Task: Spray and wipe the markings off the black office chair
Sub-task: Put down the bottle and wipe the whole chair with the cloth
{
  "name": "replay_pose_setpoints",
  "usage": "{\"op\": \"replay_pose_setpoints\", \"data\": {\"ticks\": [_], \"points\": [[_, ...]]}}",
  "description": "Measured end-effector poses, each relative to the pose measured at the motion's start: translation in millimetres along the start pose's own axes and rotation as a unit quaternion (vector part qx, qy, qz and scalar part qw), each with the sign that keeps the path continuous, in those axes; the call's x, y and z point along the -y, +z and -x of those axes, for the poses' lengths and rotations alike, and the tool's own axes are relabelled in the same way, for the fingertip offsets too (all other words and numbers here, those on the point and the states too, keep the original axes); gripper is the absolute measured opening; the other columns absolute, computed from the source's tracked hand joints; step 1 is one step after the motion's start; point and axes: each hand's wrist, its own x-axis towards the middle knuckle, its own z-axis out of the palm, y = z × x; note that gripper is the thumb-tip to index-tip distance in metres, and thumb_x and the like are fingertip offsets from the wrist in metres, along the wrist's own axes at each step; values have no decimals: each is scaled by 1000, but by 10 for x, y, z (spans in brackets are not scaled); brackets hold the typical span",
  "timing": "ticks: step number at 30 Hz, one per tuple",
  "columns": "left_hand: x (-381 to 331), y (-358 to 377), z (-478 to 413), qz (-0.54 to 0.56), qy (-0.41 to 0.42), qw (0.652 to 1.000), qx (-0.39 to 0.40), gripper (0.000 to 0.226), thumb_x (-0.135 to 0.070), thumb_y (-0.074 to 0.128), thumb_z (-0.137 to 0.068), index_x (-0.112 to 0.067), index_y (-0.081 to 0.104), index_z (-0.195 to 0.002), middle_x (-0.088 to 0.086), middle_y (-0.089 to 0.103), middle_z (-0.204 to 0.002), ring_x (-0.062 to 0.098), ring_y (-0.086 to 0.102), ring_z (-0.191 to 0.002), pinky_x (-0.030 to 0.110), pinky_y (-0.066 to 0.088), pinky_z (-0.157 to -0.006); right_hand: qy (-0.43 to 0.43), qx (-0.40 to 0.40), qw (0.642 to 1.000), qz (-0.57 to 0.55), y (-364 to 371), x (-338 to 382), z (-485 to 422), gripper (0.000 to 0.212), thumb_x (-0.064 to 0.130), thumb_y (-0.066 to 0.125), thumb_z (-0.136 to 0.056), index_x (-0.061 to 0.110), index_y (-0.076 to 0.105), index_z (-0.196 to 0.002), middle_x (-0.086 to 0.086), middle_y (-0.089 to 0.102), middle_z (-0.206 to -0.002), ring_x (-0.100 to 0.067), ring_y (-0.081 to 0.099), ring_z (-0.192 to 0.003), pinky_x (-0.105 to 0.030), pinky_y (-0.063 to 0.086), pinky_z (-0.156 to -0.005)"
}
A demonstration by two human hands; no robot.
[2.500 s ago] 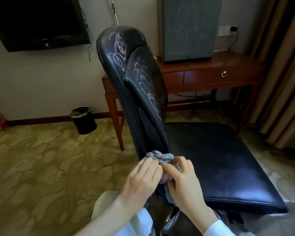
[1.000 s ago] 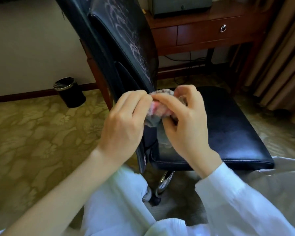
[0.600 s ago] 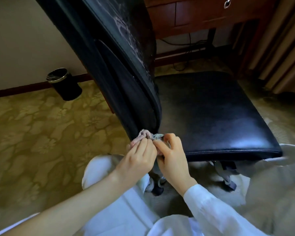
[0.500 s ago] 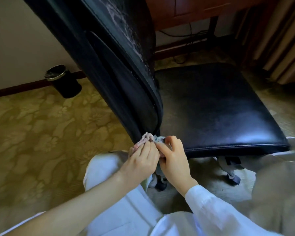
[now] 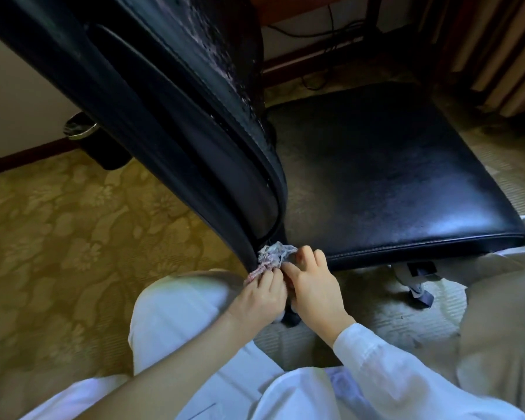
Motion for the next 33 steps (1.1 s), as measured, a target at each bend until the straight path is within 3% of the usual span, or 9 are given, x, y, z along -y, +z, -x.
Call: {"op": "replay_pose_setpoints", "data": {"ticks": [2,5,10,13,17,19,24,29,33], "points": [[-7,9,6,24,0,1000,-9,20,4,36,-88,-10,51,-87,4,60,-70,15,56,-60,23,48,-49,3,-7,1000,10,50,-5,82,52,18,92,-48,19,72,-95,-9,62,-102,-28,59,-88,-27,52,-49],[-2,48,26,30,0,999,22,21,3,44,-81,-12,57,-73,-1,52,-64,14,53,-56,21,42,-42,13,-10,1000,23,194,-7,201,58,17,93,-43,18,72,-97,-11,62,-104,-29,59,-86,-29,55,-51],[-1,62,80,63,-4,994,86,26,-3,43,-74,-15,64,-64,-1,53,-62,14,56,-57,23,48,-45,46,19,999,-17,402,30,355,64,22,96,-40,24,72,-99,-6,60,-102,-24,60,-84,-24,55,-54],[86,-203,105,108,-14,993,36,20,-3,45,-76,-15,58,-68,1,52,-66,17,52,-63,25,48,-57,33,-45,992,-116,312,65,382,49,13,84,-62,23,69,-107,-6,55,-102,-25,56,-84,-26,54,-58],[292,-687,68,156,-85,983,-34,18,-5,44,-95,-11,55,-83,6,57,-78,23,57,-70,34,51,-57,-4,-153,963,-224,-166,280,208,39,16,49,-76,23,66,-110,-8,51,-108,-23,48,-97,-25,42,-84],[377,-987,-17,149,-113,980,-71,30,-6,34,-100,-5,62,-90,10,63,-86,27,62,-75,38,54,-60,-28,-193,947,-256,-450,382,97,42,8,52,-71,23,66,-108,-8,49,-110,-22,45,-99,-21,34,-88],[488,-1578,-251,110,-115,973,-165,38,-3,34,-101,8,70,-95,18,67,-95,35,65,-89,41,56,-80,-89,-276,915,-281,-925,464,-21,52,-3,66,-70,25,59,-113,-3,40,-112,-23,46,-102,-29,42,-89],[412,-1317,-259,55,-77,982,-161,16,2,58,-92,-2,70,-82,8,63,-80,27,64,-81,35,56,-75,-54,-236,935,-260,-697,330,18,49,-5,65,-70,22,63,-110,-5,43,-111,-20,45,-102,-23,40,-89],[338,-793,37,56,1,995,-87,19,-1,59,-90,-11,62,-74,3,54,-69,21,58,-67,31,53,-65,-20,-118,973,-196,-158,195,172,39,0,66,-73,18,68,-107,-10,51,-104,-27,50,-91,-35,49,-78]]}}
